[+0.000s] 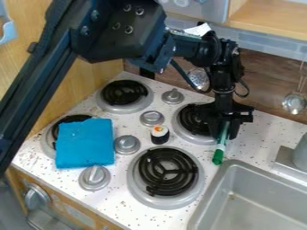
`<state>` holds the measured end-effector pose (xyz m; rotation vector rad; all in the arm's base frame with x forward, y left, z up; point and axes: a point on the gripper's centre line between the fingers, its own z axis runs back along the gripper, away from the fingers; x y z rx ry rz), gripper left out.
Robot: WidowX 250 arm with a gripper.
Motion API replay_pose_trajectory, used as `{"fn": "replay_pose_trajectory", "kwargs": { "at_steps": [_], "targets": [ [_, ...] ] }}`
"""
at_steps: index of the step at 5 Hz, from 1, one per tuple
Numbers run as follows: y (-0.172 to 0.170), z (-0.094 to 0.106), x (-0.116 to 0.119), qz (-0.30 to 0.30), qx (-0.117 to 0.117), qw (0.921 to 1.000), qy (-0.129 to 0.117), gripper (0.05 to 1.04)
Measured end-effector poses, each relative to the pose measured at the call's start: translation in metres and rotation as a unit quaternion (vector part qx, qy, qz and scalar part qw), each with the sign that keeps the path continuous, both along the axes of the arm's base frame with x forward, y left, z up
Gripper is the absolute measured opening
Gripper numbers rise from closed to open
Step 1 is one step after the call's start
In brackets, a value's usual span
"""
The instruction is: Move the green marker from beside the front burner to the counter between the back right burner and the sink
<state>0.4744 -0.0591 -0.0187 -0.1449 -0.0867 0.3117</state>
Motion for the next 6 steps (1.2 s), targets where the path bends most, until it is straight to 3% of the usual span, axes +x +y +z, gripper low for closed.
{"fn": "replay_pose_trajectory", "kwargs": {
  "at_steps": [1,2,4,6],
  "targets": [
    [0.002,-0.001,-0.015,-0.013,0.009,0.9999,-0.003,0.934],
    [0.002,0.004,-0.023,-0.022,0.01,0.9995,-0.02,1.006],
    [0.006,0.023,-0.04,-0.032,0.017,0.9977,-0.056,1.001],
    [0.011,0.049,-0.072,-0.049,0.026,0.9944,-0.09,1.001]
  ]
}}
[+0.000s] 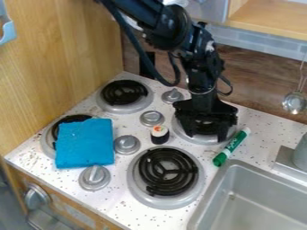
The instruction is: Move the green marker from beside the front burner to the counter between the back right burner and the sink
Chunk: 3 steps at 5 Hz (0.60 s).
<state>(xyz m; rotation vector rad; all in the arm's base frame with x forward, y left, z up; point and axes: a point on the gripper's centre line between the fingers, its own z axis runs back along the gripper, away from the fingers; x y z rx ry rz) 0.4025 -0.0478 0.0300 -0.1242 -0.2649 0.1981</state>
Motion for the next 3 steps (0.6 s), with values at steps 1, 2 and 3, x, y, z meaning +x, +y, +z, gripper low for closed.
{"fn": "replay_pose_trajectory", "kwargs": {
  "at_steps": [1,2,3],
  "targets": [
    [-0.002,0.011,-0.027,-0.024,-0.009,0.9997,-0.004,1.001],
    [0.0,0.034,-0.058,-0.045,-0.011,0.9988,-0.017,1.001],
    [0.007,0.048,-0.084,-0.051,-0.006,0.9985,-0.02,1.001]
  ]
}}
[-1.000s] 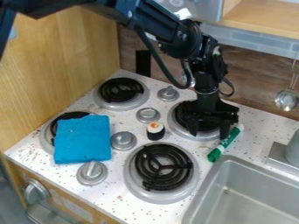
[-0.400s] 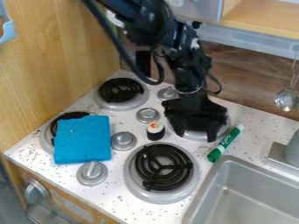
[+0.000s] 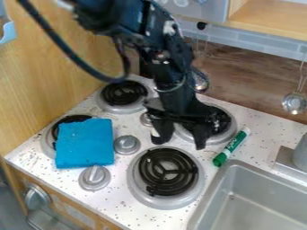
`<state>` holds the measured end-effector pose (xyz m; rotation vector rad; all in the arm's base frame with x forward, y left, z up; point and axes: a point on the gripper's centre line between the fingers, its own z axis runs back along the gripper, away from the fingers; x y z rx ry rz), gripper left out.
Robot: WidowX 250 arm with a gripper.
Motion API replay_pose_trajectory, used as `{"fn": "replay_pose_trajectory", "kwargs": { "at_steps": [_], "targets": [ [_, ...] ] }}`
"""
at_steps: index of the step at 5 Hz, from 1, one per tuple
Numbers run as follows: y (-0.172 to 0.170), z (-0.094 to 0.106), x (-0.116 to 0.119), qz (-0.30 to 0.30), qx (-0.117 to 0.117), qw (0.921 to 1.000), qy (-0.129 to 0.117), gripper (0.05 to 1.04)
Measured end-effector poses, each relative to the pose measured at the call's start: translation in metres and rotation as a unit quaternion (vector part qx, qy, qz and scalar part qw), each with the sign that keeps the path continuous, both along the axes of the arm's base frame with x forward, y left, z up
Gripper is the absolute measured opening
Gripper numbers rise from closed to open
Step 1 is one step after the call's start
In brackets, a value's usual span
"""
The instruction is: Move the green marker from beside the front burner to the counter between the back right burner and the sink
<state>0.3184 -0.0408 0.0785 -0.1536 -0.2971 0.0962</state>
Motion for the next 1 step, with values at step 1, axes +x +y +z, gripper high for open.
{"fn": "replay_pose_trajectory", "kwargs": {
  "at_steps": [1],
  "targets": [
    [0.0106,0.0204,-0.0282,0.0,0.014,0.9996,0.024,1.001]
  ]
}}
